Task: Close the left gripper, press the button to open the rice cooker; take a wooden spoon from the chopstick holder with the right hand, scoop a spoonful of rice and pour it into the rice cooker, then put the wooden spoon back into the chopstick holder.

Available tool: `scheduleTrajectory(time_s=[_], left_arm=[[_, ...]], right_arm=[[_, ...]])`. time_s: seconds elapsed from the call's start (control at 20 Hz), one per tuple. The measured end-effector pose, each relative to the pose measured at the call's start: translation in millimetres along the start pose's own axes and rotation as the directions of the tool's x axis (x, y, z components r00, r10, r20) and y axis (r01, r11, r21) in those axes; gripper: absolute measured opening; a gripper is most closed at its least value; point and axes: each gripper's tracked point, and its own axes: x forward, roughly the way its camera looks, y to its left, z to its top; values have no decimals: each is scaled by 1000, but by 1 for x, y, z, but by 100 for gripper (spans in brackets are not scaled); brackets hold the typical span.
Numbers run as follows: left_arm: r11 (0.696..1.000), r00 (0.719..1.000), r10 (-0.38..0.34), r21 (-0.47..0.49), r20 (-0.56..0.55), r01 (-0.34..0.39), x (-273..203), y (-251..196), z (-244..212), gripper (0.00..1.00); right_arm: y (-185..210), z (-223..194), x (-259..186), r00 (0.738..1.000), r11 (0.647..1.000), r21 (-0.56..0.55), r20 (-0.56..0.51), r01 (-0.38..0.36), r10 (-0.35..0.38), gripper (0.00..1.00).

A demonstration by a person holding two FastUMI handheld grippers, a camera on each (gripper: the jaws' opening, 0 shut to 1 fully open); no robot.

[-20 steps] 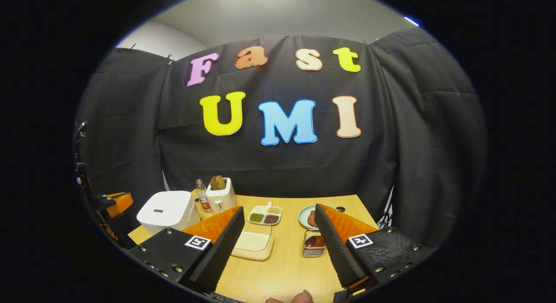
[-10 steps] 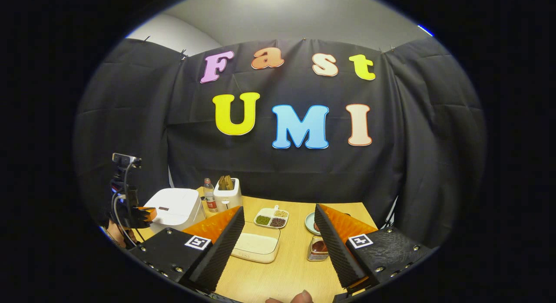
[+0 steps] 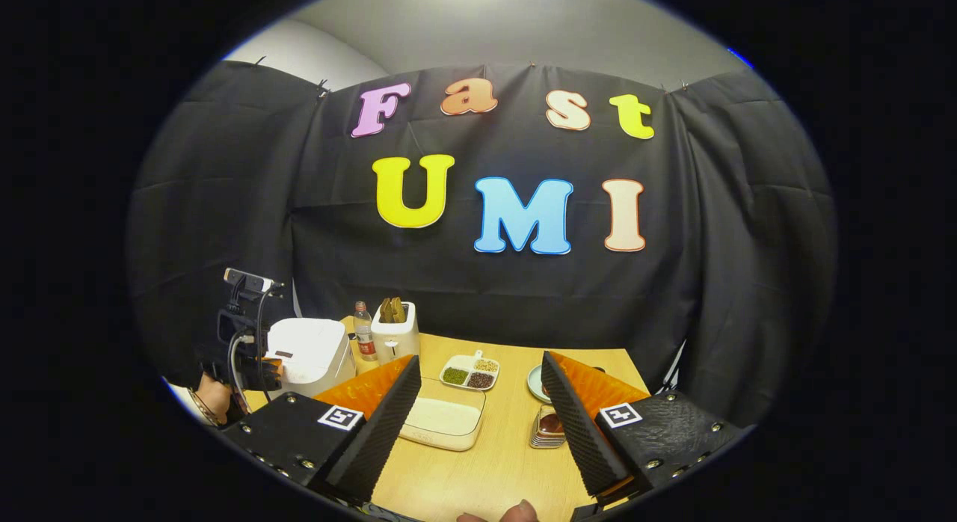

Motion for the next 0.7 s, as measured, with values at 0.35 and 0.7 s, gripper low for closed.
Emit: scheduleTrajectory(time_s=[0.35,0.7], left_arm=[[998,999,46,43,21,-47,22,8,18,9],[996,997,70,52,-15,-69,32,9,21,9]], right_arm=[[10,-3,6,1000,999,-29,-10,-26,25,99],[16,-6,10,999,998,-37,-26,-41,40,99]])
